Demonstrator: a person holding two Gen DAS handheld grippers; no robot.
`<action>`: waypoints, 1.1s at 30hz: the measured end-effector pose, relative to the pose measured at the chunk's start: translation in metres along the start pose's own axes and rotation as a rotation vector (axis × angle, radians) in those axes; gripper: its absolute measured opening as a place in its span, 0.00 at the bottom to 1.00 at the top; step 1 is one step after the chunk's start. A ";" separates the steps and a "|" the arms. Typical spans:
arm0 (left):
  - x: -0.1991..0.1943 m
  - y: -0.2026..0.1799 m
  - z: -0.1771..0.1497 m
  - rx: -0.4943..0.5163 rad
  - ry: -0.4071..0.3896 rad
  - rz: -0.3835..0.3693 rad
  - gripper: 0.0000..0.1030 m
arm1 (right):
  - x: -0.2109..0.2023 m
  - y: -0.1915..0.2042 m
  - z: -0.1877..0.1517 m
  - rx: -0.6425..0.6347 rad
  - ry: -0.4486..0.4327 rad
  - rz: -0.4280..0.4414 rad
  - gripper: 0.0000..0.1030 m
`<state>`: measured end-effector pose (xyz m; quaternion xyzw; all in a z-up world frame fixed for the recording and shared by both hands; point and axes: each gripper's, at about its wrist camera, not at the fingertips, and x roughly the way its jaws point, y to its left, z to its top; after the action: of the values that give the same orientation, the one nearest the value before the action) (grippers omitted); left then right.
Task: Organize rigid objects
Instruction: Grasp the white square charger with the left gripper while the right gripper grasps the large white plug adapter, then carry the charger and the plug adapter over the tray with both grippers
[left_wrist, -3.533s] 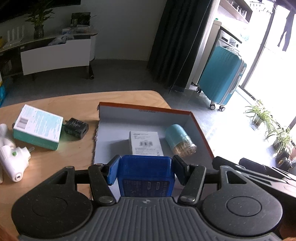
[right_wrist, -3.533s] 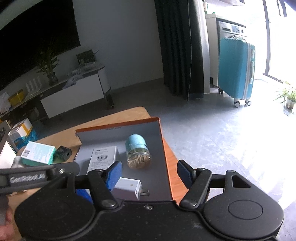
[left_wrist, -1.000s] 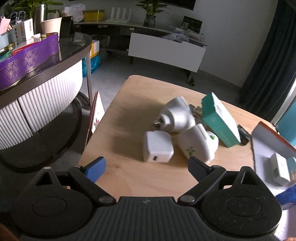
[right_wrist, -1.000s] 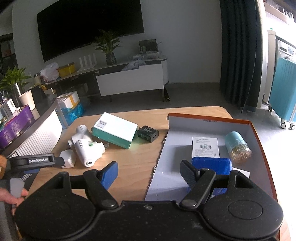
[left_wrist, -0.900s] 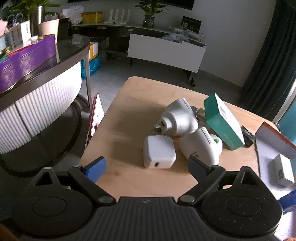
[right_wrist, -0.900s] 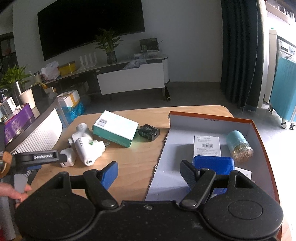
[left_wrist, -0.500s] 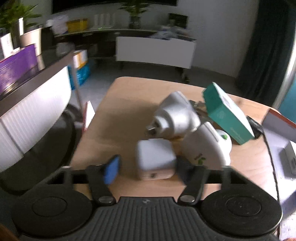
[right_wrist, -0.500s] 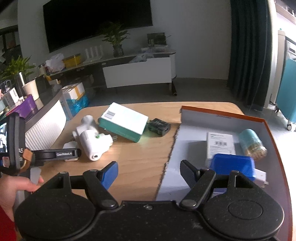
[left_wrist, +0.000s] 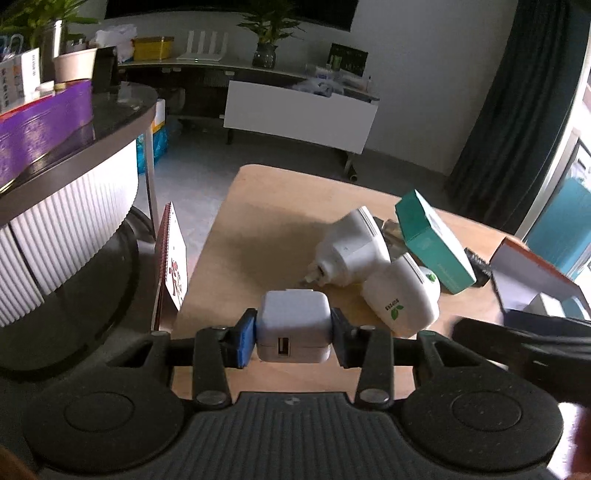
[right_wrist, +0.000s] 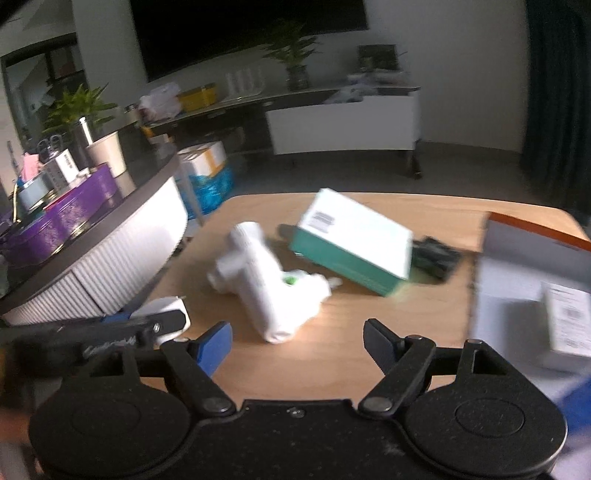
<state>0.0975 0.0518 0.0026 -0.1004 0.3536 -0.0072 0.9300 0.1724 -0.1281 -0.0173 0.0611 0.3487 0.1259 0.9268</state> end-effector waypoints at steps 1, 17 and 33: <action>-0.002 0.002 0.000 -0.003 -0.007 0.001 0.40 | 0.007 0.003 0.002 0.002 0.003 0.002 0.90; 0.001 0.013 0.003 -0.044 -0.050 -0.030 0.40 | 0.073 0.012 0.007 -0.025 0.021 -0.043 0.83; -0.032 -0.015 -0.001 0.002 -0.080 -0.086 0.40 | -0.051 0.012 -0.008 -0.067 -0.169 -0.084 0.81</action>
<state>0.0739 0.0399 0.0254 -0.1147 0.3114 -0.0436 0.9423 0.1283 -0.1303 0.0114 0.0257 0.2669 0.0931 0.9589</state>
